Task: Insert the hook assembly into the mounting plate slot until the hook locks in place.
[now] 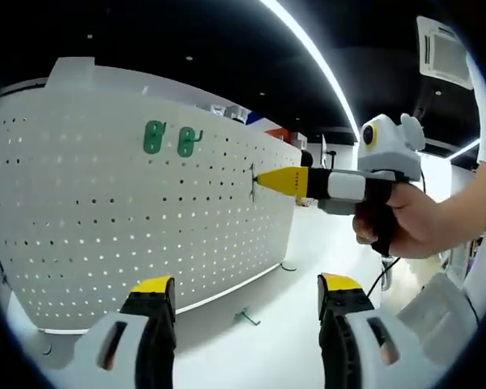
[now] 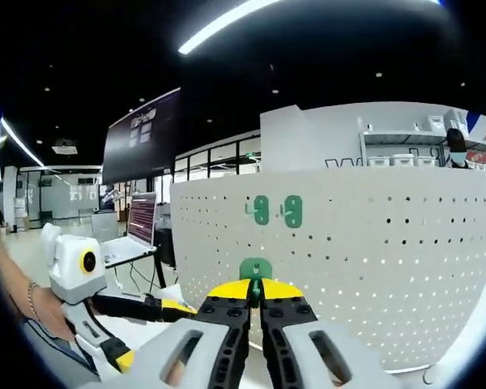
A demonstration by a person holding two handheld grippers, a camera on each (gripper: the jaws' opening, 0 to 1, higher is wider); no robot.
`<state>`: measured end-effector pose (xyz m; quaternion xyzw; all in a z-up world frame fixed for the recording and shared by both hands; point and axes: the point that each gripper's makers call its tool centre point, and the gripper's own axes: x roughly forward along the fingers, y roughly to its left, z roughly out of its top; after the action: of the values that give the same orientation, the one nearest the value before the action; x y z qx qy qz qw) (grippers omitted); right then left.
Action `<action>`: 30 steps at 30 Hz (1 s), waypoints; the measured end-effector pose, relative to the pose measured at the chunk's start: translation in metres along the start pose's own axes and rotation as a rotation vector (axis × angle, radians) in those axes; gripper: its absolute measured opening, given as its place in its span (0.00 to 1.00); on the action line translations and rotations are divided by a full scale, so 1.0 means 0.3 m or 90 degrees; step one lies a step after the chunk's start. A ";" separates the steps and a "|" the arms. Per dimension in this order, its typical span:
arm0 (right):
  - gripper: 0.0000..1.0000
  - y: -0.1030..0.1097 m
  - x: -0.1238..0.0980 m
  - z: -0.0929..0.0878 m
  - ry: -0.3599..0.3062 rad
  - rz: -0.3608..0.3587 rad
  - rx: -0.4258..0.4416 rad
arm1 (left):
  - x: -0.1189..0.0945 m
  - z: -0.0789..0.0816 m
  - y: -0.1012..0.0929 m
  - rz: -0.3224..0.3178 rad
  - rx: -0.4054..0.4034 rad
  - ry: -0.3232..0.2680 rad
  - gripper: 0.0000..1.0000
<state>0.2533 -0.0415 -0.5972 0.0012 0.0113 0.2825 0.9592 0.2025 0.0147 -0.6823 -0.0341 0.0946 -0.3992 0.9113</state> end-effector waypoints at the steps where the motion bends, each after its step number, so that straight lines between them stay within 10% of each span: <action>1: 0.00 -0.009 0.003 0.004 0.000 -0.004 0.001 | -0.003 -0.005 0.000 0.000 0.000 0.002 0.74; 30: 0.00 -0.196 0.112 0.127 -0.047 -0.107 0.006 | -0.082 -0.106 0.002 0.017 -0.003 0.018 0.74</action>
<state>0.3142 -0.0725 -0.5603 0.0152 -0.0224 0.2009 0.9792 0.1802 0.0335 -0.7101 -0.0296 0.1090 -0.3872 0.9151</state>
